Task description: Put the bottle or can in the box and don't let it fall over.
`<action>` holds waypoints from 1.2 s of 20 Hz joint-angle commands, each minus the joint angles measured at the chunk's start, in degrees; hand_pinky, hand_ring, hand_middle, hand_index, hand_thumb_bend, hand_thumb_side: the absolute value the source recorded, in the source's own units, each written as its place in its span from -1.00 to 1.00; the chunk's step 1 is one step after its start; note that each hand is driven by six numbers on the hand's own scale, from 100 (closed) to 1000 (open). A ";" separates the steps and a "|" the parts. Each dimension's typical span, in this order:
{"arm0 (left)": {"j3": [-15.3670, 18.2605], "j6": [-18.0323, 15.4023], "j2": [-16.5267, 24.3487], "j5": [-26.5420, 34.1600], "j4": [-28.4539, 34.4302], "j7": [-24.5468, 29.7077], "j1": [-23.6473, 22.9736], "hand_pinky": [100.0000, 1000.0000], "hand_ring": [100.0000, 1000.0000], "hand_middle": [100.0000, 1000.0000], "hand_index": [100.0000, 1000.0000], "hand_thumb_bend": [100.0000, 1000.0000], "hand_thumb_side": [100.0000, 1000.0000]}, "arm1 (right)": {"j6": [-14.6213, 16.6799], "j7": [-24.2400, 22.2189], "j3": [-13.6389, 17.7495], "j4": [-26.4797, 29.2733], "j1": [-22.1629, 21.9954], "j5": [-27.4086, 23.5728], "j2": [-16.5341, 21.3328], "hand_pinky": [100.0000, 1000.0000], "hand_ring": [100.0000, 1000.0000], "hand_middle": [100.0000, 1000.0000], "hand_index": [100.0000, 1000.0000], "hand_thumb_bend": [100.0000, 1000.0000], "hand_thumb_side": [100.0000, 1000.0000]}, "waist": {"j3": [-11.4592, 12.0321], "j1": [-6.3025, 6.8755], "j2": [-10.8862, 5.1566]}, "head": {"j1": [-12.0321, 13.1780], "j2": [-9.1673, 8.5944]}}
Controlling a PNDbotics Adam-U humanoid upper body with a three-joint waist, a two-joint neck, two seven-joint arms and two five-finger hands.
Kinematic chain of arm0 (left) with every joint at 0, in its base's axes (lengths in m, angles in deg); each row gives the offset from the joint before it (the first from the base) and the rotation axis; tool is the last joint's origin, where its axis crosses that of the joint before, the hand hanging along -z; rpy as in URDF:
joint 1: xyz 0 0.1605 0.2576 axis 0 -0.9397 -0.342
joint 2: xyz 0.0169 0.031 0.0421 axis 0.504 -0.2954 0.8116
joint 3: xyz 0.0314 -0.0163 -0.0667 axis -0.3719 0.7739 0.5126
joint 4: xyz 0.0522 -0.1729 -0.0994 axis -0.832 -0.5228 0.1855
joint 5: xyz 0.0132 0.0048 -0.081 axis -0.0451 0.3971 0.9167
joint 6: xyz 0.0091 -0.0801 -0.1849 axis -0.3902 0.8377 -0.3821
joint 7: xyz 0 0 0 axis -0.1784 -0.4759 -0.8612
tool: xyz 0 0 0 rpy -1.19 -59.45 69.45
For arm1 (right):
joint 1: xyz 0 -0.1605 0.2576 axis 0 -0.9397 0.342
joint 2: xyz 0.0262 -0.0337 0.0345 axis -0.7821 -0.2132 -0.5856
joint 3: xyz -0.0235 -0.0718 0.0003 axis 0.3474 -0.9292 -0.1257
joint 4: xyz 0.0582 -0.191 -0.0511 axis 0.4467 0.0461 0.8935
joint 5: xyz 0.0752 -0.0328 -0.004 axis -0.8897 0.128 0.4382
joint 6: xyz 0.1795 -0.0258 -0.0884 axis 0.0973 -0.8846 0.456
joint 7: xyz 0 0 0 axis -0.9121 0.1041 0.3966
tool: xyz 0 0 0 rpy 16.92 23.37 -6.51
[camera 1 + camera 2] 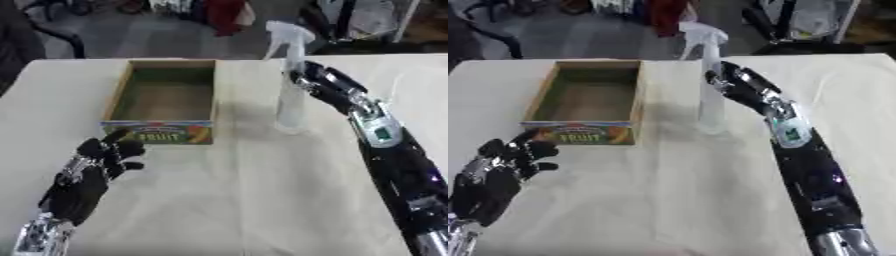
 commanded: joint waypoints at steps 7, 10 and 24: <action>-0.11 0.01 0.08 0.66 1.03 0.26 0.82 0.54 0.68 0.49 0.98 -0.67 1.00 | -0.74 2.67 -0.10 0.38 2.25 -0.51 1.58 0.57 0.63 0.55 0.81 -1.00 0.33 | 0.48 0.04 -0.93 | -0.27 0.11; -0.15 0.04 0.08 0.68 1.03 0.30 0.86 0.54 0.68 0.49 0.98 -0.67 1.00 | -0.83 2.91 -0.26 0.88 2.53 -1.39 1.76 0.57 0.63 0.55 0.81 -1.00 0.32 | 0.54 0.01 -0.96 | -0.32 0.10; -0.18 0.09 0.10 0.85 1.04 0.24 0.97 0.54 0.68 0.49 0.98 -0.67 1.00 | -0.87 2.27 -1.02 2.99 3.42 -3.69 2.34 0.58 0.63 0.55 0.81 -1.00 0.22 | 0.74 -0.04 -1.11 | -0.55 0.06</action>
